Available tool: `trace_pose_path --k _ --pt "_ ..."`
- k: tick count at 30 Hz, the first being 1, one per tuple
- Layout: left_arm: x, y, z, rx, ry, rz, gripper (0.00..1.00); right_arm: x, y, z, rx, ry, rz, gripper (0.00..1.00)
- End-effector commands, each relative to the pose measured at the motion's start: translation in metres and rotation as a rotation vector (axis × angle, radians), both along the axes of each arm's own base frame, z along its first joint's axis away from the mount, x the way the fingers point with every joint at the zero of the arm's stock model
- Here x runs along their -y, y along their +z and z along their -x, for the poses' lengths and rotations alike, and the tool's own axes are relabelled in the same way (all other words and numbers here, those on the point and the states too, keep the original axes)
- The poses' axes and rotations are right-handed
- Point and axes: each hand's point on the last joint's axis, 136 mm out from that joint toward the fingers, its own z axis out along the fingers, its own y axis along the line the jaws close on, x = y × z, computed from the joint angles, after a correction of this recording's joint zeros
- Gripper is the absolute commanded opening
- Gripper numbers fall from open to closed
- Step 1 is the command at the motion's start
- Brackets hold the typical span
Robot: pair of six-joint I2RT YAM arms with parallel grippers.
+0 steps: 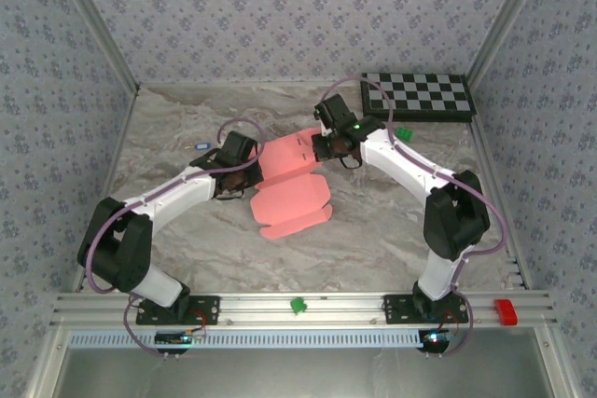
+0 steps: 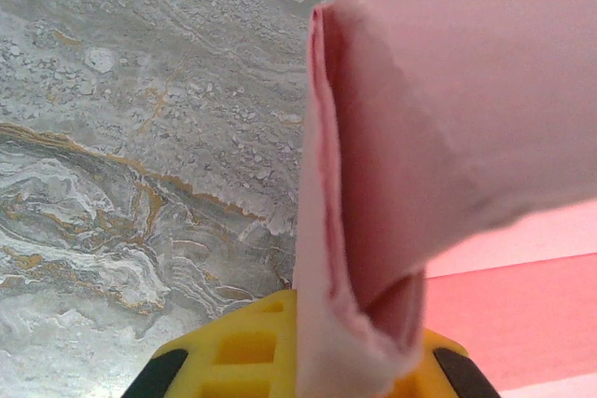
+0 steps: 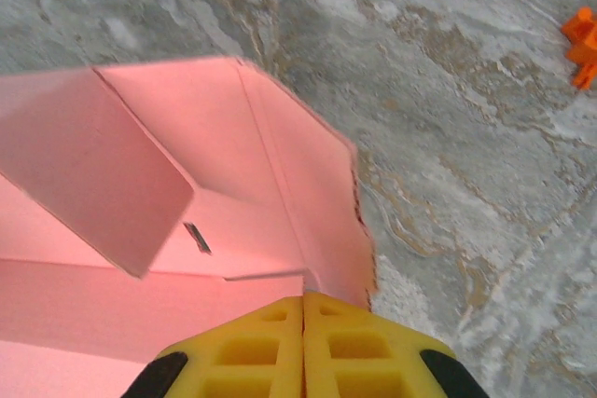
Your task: Fold the paper box
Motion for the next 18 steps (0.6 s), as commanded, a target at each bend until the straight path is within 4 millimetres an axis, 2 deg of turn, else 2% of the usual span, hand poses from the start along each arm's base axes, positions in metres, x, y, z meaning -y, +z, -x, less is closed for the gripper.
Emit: trace_pose_path --k 1,18 --pt "0.003 0.008 -0.005 0.023 -0.006 -0.009 0.00 0.007 -0.002 0.008 -0.023 0.023 0.073 0.08" --pt "0.004 0.007 -0.005 0.018 -0.005 -0.004 0.00 0.009 -0.033 0.016 -0.091 0.030 0.124 0.07"
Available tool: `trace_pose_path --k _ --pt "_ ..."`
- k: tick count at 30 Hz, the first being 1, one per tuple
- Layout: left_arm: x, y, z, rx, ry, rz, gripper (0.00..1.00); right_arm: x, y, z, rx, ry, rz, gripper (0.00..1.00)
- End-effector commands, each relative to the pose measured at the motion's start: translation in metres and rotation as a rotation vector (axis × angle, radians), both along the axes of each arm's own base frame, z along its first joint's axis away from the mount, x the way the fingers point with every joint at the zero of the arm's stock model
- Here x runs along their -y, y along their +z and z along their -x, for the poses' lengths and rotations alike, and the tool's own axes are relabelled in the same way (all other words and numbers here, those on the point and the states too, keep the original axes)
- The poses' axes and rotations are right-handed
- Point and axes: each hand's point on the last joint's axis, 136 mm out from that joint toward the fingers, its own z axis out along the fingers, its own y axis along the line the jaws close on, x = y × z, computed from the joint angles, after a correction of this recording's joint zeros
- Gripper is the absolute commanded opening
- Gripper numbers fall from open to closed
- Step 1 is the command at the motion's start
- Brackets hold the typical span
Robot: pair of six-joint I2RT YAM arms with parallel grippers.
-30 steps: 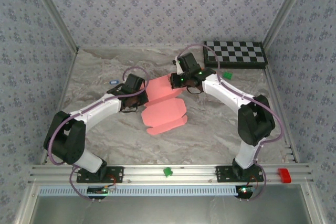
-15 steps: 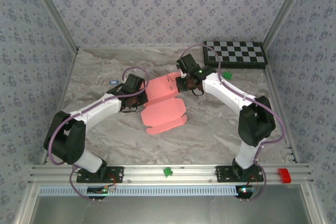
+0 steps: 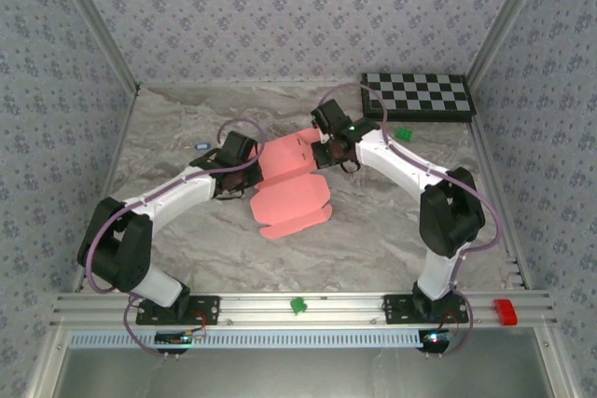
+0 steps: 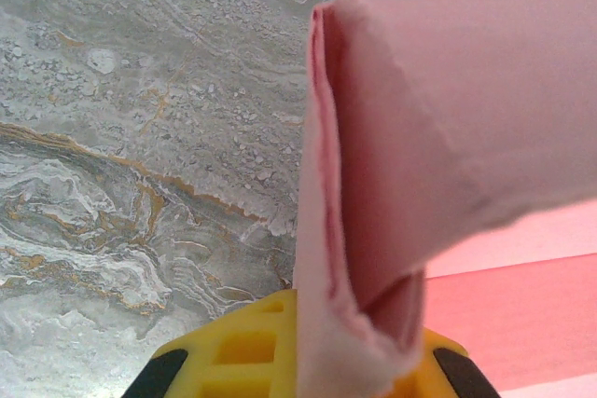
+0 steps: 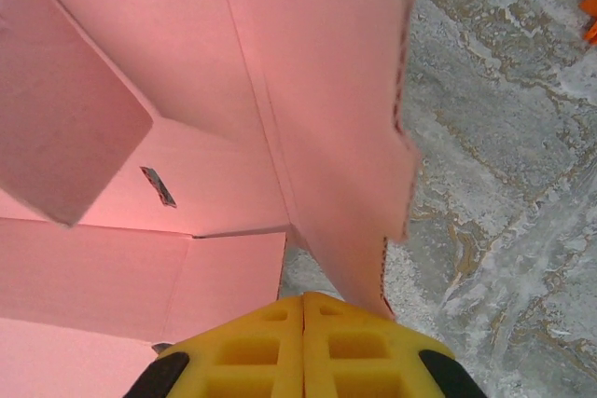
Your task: Fold the paper box
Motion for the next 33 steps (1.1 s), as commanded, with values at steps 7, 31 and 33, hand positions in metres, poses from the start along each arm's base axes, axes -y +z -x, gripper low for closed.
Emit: trace_pose_path --k 7,31,33 --pt "0.005 0.006 -0.006 0.016 -0.006 0.002 0.00 0.000 -0.019 0.010 -0.065 0.005 0.021 0.07" --pt "0.012 0.006 -0.007 0.020 -0.017 0.039 0.00 -0.043 -0.011 0.007 -0.107 0.076 -0.280 0.07" --pt "0.013 0.006 -0.007 0.021 -0.020 0.040 0.00 -0.048 -0.009 0.008 -0.111 0.090 -0.305 0.07"
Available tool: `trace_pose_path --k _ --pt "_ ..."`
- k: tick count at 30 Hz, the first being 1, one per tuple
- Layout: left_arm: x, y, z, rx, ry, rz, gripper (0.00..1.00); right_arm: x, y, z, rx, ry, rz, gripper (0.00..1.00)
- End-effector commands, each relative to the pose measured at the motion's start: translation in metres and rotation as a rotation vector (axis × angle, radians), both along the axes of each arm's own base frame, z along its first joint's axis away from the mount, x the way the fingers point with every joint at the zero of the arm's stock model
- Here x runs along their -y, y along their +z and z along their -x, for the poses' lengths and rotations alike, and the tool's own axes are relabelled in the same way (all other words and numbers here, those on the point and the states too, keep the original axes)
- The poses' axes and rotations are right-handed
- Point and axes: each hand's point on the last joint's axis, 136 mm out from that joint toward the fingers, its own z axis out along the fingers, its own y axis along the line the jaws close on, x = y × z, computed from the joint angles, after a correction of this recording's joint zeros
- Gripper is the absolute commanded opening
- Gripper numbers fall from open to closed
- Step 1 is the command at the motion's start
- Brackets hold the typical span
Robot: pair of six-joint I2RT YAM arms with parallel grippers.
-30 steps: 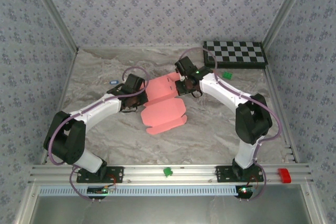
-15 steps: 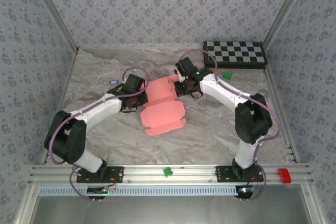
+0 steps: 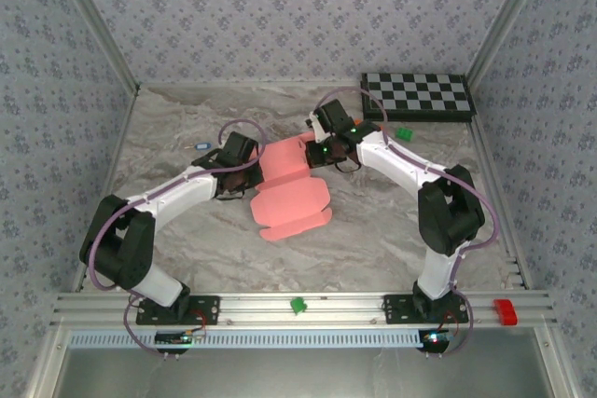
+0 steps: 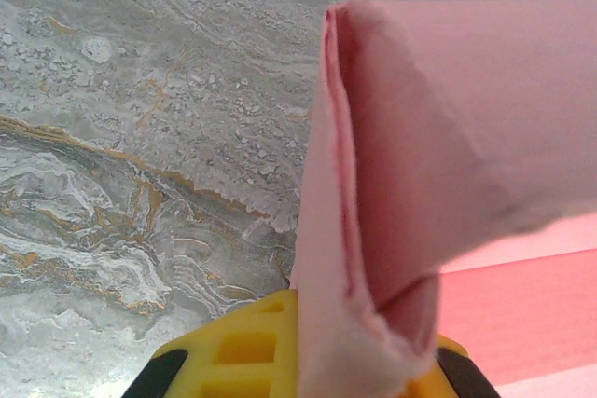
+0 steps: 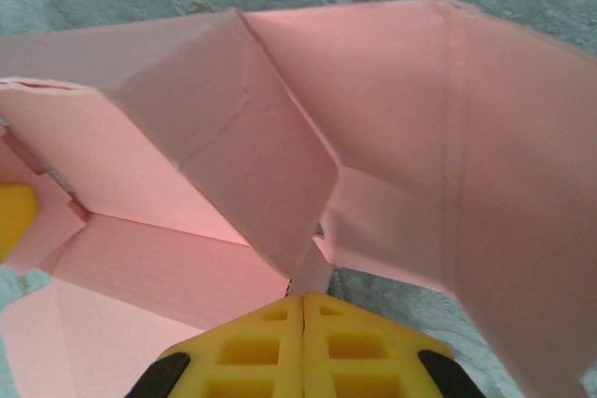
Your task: Fold the paper box
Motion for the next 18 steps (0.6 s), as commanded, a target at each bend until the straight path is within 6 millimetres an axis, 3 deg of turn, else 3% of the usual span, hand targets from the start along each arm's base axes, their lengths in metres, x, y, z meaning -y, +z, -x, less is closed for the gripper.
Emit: trace_pose_path --k 1,11,18 --pt "0.011 0.013 -0.008 0.040 -0.013 0.044 0.00 -0.009 -0.009 0.005 -0.050 0.022 -0.050 0.07" --pt "0.012 0.014 -0.010 0.045 -0.019 0.040 0.00 -0.022 0.000 0.007 -0.043 0.070 -0.089 0.06" --pt "0.011 0.012 -0.009 0.043 -0.023 0.027 0.00 -0.004 0.024 -0.001 0.095 0.024 0.002 0.12"
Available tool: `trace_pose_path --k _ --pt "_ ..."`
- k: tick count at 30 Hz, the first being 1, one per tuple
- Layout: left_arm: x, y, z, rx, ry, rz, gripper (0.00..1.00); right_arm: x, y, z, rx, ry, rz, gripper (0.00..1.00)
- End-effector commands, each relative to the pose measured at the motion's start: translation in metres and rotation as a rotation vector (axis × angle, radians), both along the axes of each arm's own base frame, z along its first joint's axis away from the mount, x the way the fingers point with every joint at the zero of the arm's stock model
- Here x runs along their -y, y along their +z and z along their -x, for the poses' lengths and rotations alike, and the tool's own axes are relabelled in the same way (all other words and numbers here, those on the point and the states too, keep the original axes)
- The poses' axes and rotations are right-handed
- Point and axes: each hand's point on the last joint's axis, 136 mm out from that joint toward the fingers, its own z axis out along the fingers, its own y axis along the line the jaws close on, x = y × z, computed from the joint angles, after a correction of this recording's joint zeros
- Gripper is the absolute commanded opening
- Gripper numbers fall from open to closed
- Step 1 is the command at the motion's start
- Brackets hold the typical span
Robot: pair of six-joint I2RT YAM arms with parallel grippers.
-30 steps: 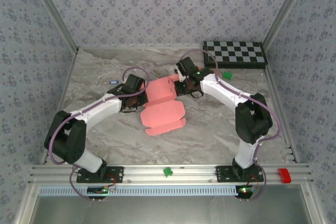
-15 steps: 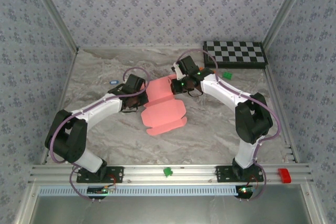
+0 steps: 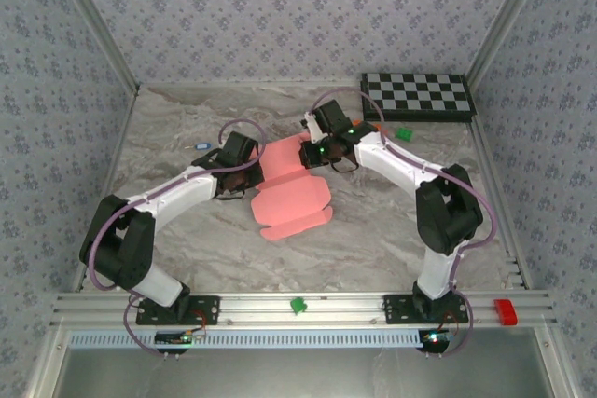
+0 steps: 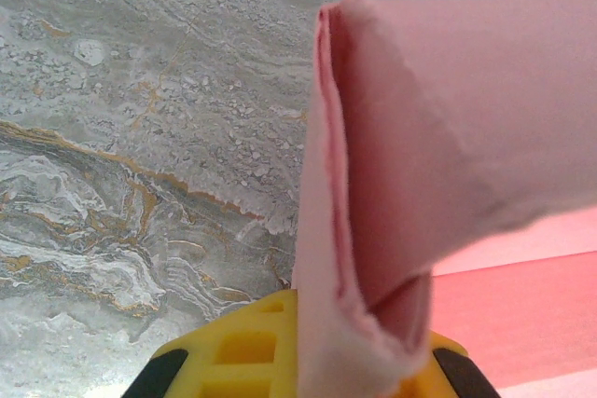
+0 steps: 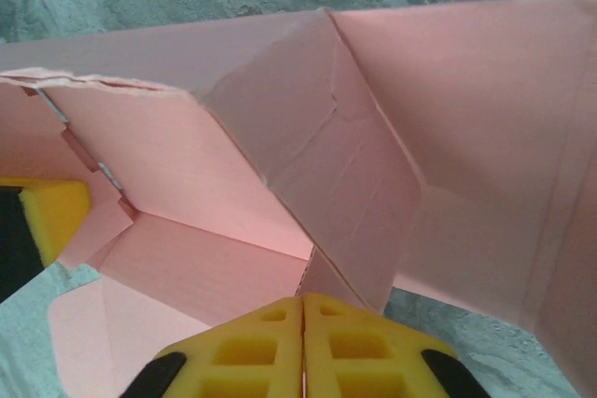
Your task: Fold the paper box
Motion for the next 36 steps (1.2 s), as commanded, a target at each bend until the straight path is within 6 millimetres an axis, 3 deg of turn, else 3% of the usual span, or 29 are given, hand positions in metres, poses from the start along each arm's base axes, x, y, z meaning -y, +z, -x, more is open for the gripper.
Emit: trace_pose_path --k 1,4,10,16,21,27,36 --pt "0.009 0.011 -0.009 0.040 -0.023 0.019 0.00 0.015 0.027 -0.004 0.107 -0.032 0.052 0.14" --pt "0.010 0.013 -0.009 0.046 -0.033 0.012 0.00 0.026 0.039 -0.005 0.156 -0.046 0.077 0.17" --pt "0.011 0.015 -0.013 0.060 -0.050 0.001 0.00 0.048 0.060 -0.005 0.215 -0.103 0.093 0.33" --pt "0.012 0.025 -0.018 0.095 -0.081 -0.015 0.00 0.080 0.075 -0.009 0.248 -0.167 0.081 0.30" --pt "0.016 0.035 -0.020 0.134 -0.108 0.000 0.00 0.109 0.065 -0.013 0.218 -0.220 0.093 0.31" --pt "0.019 0.042 -0.020 0.162 -0.130 0.019 0.00 0.124 0.048 -0.019 0.174 -0.230 0.055 0.32" --pt "0.022 0.046 -0.021 0.176 -0.139 0.036 0.00 0.110 0.043 -0.028 0.197 -0.137 -0.017 0.33"
